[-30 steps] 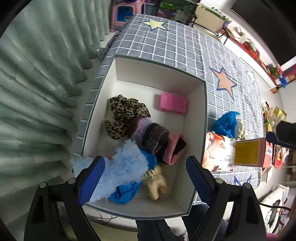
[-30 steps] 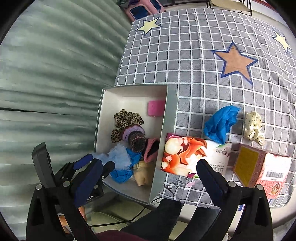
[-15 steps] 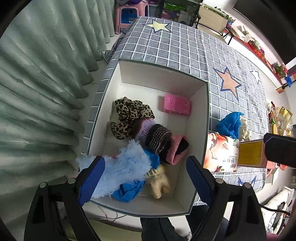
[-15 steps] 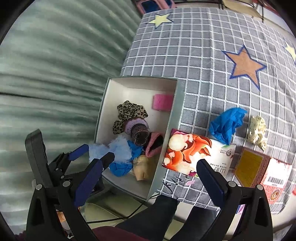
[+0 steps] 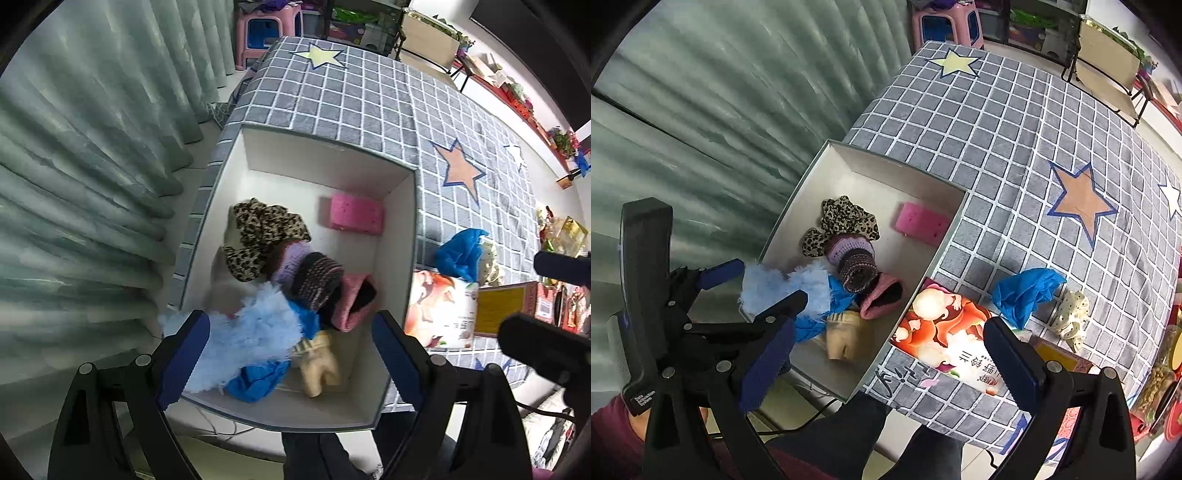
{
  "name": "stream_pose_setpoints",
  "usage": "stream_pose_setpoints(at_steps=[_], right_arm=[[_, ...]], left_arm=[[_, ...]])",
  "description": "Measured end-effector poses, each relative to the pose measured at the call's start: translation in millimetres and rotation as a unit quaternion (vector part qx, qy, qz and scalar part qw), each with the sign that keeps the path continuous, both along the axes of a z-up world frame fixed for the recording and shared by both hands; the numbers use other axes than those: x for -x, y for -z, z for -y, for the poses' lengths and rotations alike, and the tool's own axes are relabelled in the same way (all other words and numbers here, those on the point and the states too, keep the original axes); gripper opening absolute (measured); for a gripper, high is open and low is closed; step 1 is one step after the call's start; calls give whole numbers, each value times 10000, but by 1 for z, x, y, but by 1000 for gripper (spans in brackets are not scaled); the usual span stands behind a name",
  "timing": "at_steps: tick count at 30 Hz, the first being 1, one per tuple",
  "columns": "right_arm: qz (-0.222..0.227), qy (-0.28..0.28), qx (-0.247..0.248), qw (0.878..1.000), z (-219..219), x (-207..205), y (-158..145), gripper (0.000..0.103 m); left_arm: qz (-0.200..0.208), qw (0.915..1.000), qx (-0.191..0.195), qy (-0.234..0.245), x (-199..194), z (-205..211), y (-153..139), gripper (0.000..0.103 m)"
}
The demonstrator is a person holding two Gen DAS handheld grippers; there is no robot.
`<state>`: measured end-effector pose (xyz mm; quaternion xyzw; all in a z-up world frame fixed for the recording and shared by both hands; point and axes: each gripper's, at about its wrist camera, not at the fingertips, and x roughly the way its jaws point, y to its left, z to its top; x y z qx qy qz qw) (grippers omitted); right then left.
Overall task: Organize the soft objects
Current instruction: 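Move both grippers out of the box toward the blue glove and polka-dot scrunchie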
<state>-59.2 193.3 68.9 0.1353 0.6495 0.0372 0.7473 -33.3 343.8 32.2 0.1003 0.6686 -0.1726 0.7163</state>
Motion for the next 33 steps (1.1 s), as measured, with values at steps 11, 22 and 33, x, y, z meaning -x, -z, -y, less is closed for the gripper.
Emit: stream_pose_setpoints(at_steps=[11, 22, 33], right_arm=[[10, 689, -149, 9975, 72, 18, -12, 102], [-545, 1930, -249, 9794, 210, 66, 16, 102], [-1545, 2308, -1316, 9516, 278, 68, 129, 102]], left_arm=[[73, 9960, 207, 863, -3, 76, -16, 92], [-410, 9755, 17, 2160, 13, 207, 27, 92], [-1138, 9567, -922, 2516, 17, 279, 129, 92]])
